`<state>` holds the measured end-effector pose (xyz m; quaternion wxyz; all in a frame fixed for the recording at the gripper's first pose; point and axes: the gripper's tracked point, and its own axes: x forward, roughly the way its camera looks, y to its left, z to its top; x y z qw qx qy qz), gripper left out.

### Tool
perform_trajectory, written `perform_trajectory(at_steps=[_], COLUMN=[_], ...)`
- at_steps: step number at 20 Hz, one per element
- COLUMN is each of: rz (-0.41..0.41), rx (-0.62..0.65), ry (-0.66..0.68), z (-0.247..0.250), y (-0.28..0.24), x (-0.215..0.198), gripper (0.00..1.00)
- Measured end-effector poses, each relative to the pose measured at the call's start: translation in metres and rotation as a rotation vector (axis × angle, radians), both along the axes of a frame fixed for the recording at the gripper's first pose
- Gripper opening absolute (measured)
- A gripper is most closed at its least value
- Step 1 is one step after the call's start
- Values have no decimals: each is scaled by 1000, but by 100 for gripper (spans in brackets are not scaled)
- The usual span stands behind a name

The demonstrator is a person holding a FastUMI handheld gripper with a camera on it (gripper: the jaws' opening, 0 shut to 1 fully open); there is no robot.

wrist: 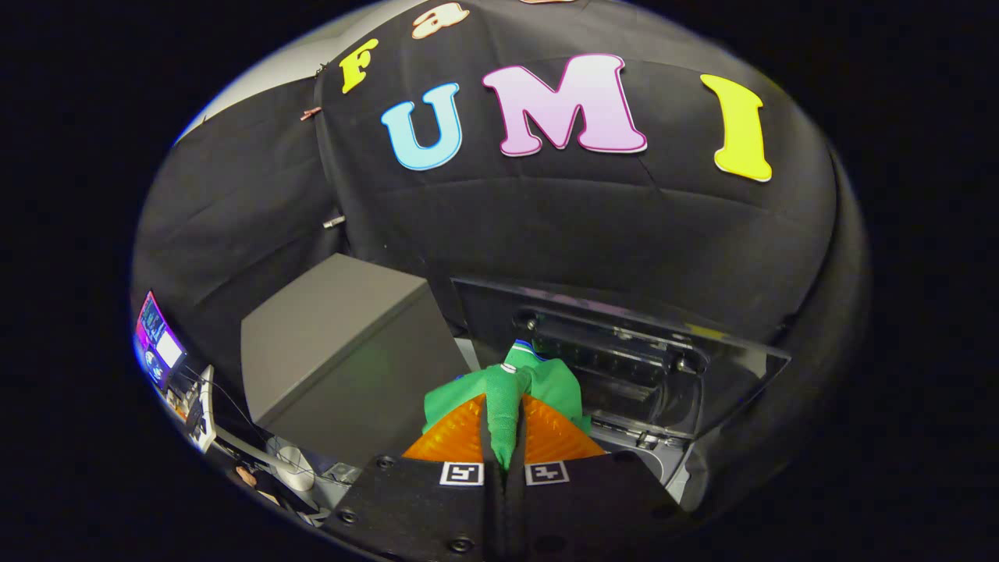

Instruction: Put the clothes into the washing machine and then close the washing machine lid.

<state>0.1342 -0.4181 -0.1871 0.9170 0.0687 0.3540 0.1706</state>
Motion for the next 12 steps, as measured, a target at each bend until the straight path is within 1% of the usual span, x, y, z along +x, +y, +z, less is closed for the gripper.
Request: perform_trajectory(at_steps=[4, 6, 9, 12], rz=[-30, -49, -67, -63], rx=[-53, -55, -80, -110], ry=[51, 103, 166, 223], z=[-43, -65, -102, -135], y=[-19, -23, -21, -11], x=[-2, -5, -14, -24], gripper=[5, 5, 5, 5])
